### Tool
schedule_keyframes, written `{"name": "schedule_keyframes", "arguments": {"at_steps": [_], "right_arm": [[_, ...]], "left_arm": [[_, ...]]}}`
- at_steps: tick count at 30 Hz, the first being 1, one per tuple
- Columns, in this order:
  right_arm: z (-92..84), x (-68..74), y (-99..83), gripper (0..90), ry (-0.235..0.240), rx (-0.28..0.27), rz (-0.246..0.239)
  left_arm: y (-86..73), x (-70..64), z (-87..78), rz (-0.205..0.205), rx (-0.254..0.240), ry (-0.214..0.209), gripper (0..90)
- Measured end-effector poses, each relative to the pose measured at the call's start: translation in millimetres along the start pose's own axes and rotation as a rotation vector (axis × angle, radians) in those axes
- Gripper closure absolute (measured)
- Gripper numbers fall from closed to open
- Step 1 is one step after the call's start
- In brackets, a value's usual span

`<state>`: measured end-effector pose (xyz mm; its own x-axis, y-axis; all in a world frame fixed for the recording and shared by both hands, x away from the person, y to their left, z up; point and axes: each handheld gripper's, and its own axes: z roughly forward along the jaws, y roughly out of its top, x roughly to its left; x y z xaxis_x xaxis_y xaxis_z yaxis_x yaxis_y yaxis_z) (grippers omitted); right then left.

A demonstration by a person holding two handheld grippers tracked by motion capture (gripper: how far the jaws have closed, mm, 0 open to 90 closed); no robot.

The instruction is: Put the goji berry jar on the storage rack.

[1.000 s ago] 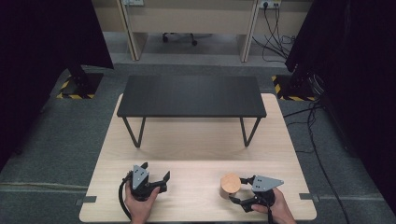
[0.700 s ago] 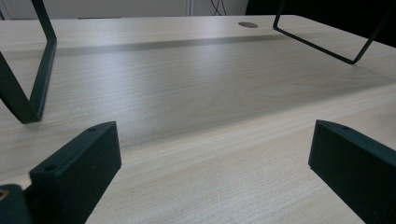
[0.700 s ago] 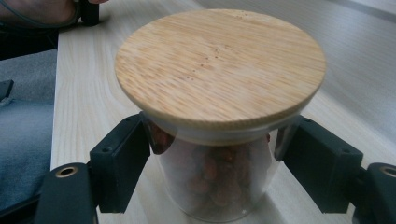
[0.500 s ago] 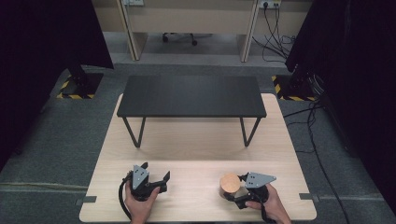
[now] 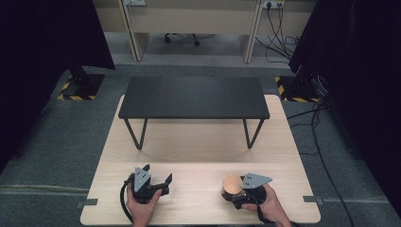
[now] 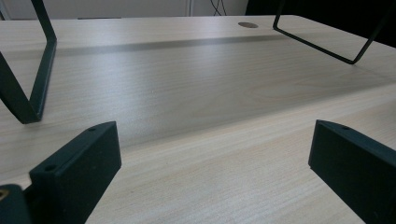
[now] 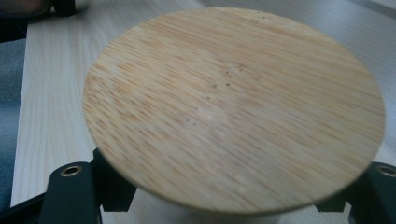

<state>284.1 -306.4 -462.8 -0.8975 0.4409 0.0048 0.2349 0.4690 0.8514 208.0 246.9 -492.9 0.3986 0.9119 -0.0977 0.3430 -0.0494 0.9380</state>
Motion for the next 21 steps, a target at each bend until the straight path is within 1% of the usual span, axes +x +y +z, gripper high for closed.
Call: {"name": "schedule_keyframes", "arguments": {"at_steps": [4, 7, 9, 11, 12, 13, 16, 18, 19, 20, 21], "right_arm": [[0.2, 0.6, 0.1, 26.2, -0.003, -0.001, 0.003], [0.3, 0.3, -0.1, 26.2, -0.003, -0.003, 0.016], [0.8, 0.3, -0.5, 26.2, -0.003, -0.008, 0.033], [2.2, 3.7, -0.4, 26.2, -0.02, -0.014, 0.057], [3.0, 6.8, -1.7, 26.2, -0.032, -0.028, 0.07], [4.0, 11.2, -2.4, 26.2, -0.051, -0.041, 0.091], [7.5, 25.7, 1.2, 26.2, -0.107, -0.056, 0.118], [11.1, 42.3, 8.5, 26.2, -0.187, -0.06, 0.145], [12.8, 49.9, 11.2, 26.2, -0.226, -0.069, 0.175], [14.8, 59.0, 15.1, 26.2, -0.276, -0.071, 0.197], [18.0, 70.2, 18.0, 26.2, -0.34, -0.079, 0.222]], "left_arm": [[0.1, 0.0, 0.0, 0.001, 0.001, 0.0, 1.7], [0.1, 0.2, 0.0, -0.001, 0.001, 0.0, 1.7], [0.2, 0.0, 0.1, -0.001, 0.001, 0.0, 1.6], [0.2, 0.0, 0.1, -0.001, 0.0, 0.0, 1.7], [0.2, 0.1, 0.1, -0.001, 0.001, 0.0, 1.7], [0.2, 0.2, 0.0, -0.002, 0.001, 0.0, 1.7], [0.2, 0.2, 0.1, -0.002, 0.001, 0.0, 1.6], [0.1, 0.2, 0.0, -0.003, 0.0, 0.0, 1.7], [0.1, 0.3, 0.0, -0.003, 0.0, 0.0, 1.6], [0.0, 0.3, 0.0, -0.002, -0.001, 0.0, 1.7], [-0.1, 0.2, -0.1, -0.002, -0.001, 0.0, 1.6]]}}
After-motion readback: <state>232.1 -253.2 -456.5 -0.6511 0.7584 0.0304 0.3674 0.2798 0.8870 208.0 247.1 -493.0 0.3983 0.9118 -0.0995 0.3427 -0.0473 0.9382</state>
